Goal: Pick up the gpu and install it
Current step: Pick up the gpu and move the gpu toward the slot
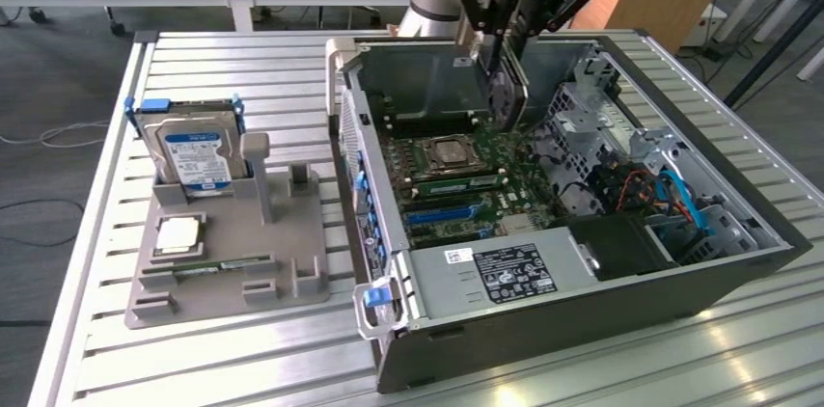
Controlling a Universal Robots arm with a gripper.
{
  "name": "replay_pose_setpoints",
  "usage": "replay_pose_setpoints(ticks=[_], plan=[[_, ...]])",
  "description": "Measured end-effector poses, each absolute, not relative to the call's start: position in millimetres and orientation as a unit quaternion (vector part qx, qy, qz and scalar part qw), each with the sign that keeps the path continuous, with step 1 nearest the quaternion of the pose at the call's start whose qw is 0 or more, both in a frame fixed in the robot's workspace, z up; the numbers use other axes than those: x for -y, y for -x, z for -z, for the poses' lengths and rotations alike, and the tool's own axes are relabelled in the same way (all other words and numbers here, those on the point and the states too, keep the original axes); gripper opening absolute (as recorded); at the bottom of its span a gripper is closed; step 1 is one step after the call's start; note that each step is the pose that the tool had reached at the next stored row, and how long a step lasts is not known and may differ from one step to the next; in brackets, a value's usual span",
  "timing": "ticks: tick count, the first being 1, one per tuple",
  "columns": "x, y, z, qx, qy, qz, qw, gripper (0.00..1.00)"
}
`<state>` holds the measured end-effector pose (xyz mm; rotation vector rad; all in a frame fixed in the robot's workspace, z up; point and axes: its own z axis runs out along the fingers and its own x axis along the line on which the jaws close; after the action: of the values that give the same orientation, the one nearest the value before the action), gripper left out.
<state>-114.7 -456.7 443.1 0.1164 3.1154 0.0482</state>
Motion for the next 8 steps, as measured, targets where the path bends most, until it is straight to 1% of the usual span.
replay_pose_setpoints(ticks=[8], plan=[[457,93,-443,-0.999,-0.037,-0.015,0.012,0.27]])
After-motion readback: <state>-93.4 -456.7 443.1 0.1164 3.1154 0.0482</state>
